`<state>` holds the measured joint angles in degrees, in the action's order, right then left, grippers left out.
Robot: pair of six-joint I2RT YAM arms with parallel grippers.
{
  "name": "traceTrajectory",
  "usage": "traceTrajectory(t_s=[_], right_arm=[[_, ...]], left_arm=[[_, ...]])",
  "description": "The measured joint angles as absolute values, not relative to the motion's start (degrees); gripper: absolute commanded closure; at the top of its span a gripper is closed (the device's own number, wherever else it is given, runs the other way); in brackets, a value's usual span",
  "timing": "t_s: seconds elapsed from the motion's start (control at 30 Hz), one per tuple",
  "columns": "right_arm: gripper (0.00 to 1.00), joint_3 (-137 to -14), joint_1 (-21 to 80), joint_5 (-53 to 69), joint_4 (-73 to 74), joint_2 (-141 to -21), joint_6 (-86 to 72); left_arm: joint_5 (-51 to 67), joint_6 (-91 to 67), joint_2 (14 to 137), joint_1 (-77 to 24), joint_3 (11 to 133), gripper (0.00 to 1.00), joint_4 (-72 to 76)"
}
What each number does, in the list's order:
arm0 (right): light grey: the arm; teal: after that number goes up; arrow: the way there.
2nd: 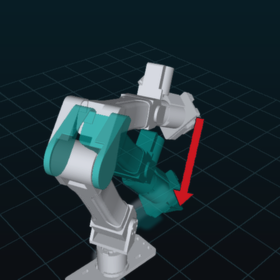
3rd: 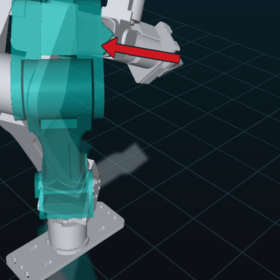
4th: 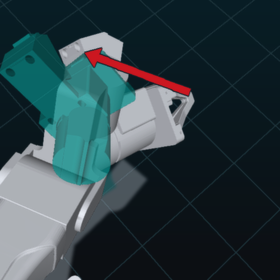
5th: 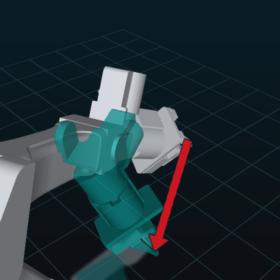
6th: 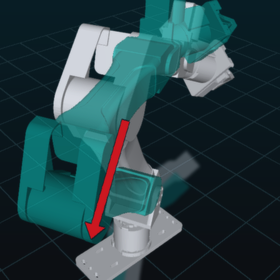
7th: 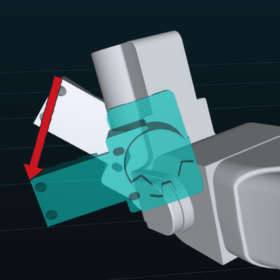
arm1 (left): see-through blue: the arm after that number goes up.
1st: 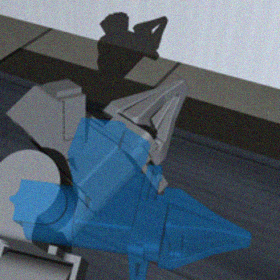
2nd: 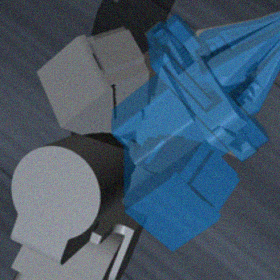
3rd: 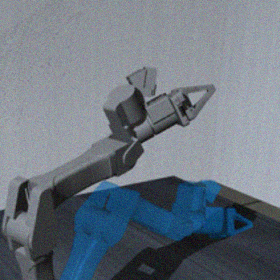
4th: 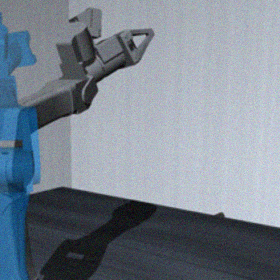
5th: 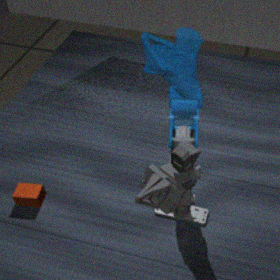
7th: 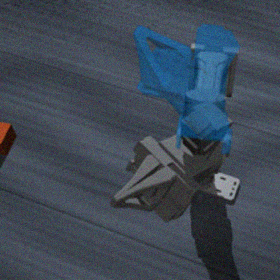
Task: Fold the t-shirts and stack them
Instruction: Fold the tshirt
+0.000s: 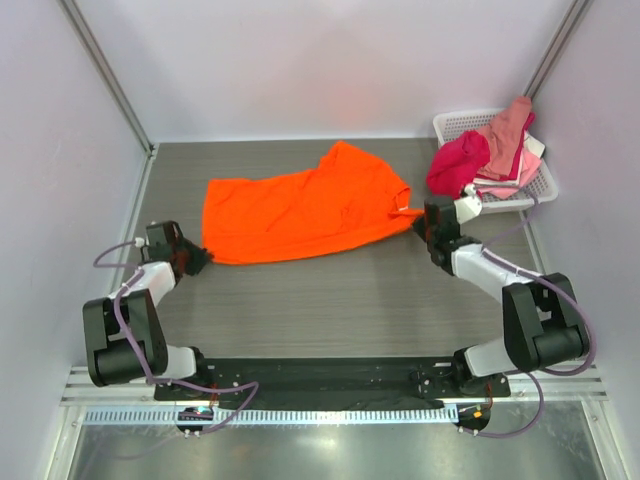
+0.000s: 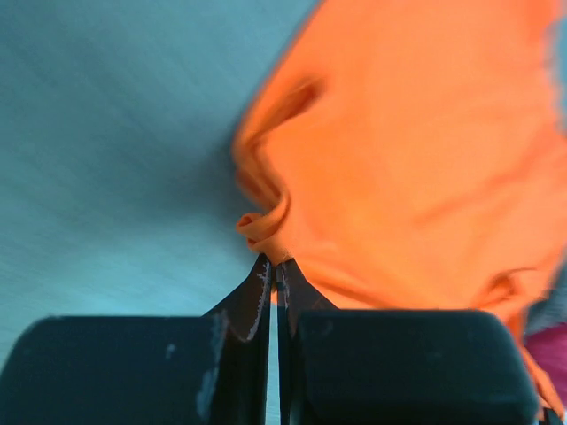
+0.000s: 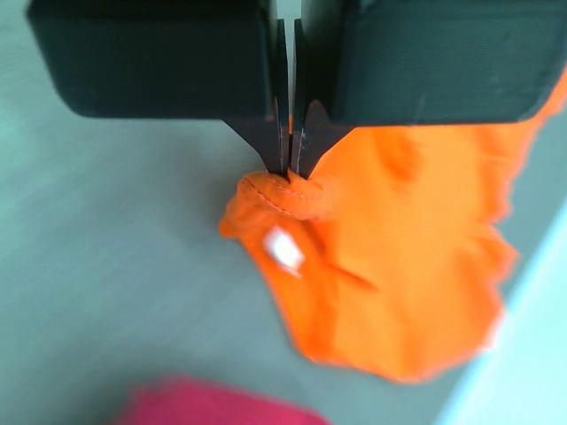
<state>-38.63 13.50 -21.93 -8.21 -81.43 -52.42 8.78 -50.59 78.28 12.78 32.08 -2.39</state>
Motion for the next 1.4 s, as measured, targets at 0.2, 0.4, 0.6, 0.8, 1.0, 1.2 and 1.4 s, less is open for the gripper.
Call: traceTrajectory(t_s=[0.2,0.4,0.6,0.8,1.0,1.2,1.4], right_arm=[[0.99,-57.36,13.34,-21.96,2.59,-79.7,-49.78],[0.99,-65.56,12.6,-21.93,12.4,-67.44,-47.92],[0.99,-72.84,12.51,-21.65,20.25,-55.79,-44.49],[0.99,-81.1,12.51,-21.87,24.1,-53.65,-40.56],[0.99,-83.4,9.39,-17.19,24.8,-62.33,-40.45],[0.99,-90.48,4.62,-7.16,27.24,-82.65,-41.32],[0.99,-106.21,-0.36,5.3,29.63,-93.73,-44.4]], left_arm=[[11.2,-53.23,75.61,12.78,48.64,1.0,-11.57],[11.16,-52.05,62.46,12.78,63.72,1.0,-24.32],[11.88,-49.52,55.22,12.78,79.75,1.0,-37.89],[13.76,-47.53,58.19,12.78,91.92,1.0,-44.16],[15.97,-48.01,65.89,12.75,86.37,1.0,-43.07],[18.59,-50.61,81.56,12.73,85.19,1.0,-41.06],[21.39,-52.73,94.37,12.71,106.32,1.0,-42.94]])
